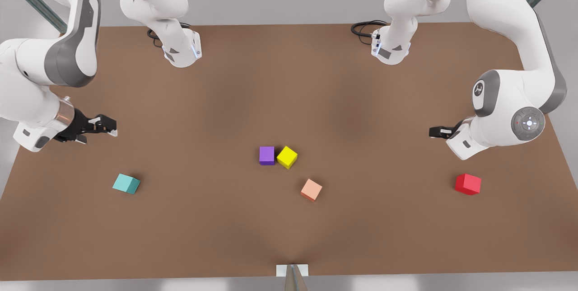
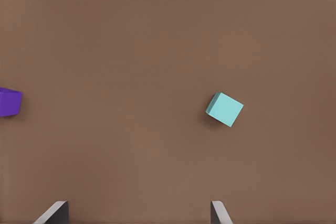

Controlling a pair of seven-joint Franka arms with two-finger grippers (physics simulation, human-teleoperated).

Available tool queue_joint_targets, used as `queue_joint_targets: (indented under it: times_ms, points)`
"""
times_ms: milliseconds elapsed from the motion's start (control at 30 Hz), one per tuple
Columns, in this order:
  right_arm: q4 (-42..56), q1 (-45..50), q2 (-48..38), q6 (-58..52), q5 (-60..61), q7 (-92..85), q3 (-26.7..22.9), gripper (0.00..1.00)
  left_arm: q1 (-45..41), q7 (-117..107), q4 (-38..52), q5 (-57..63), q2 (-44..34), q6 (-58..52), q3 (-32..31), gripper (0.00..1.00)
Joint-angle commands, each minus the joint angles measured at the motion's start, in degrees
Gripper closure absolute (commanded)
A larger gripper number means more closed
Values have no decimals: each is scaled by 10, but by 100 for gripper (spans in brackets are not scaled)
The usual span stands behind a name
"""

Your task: Pick up red wooden cube and pass to hand red wooden cube and place in blue wooden cube

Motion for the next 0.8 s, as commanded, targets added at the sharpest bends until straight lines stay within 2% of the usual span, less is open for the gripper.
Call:
queue_joint_targets:
  times_ms: [0, 67, 133, 167, 233, 267, 367, 400, 500, 767]
  points:
    - [2, 2, 0, 1, 1, 16, 1, 0, 0, 18, 0, -1, 0, 6, 0, 0]
    - [10, 5, 7, -1, -5, 9, 1, 0, 3, 20, -1, 0, 3, 27, 4, 0]
    - [4, 15, 8, -3, -9, -3, 2, 0, 16, 28, 15, 5, 67, 63, 17, 0]
    - [12, 31, 9, 0, -25, 24, 2, 0, 24, 90, 53, 2, 124, 88, 16, 0]
    - [15, 29, 9, 1, -21, 37, 2, 0, 42, 165, 57, 6, 155, 105, 17, 0]
    - [13, 29, 9, 2, -23, 36, 2, 0, 46, 227, 56, 12, 182, 161, 38, 0]
    - [8, 28, 9, 2, -26, 34, 2, 0, 64, 375, 54, 18, 232, 222, 48, 0]
    - [6, 27, 9, 2, -26, 33, 2, 0, 65, 425, 61, 17, 244, 249, 73, 0]
    - [2, 28, 9, 2, -27, 31, 2, 0, 72, 504, 60, 36, 258, 264, 75, 0]
    - [-10, 25, 9, 6, -27, 25, 0, 0, 78, 503, 60, 38, 271, 326, 97, 0]
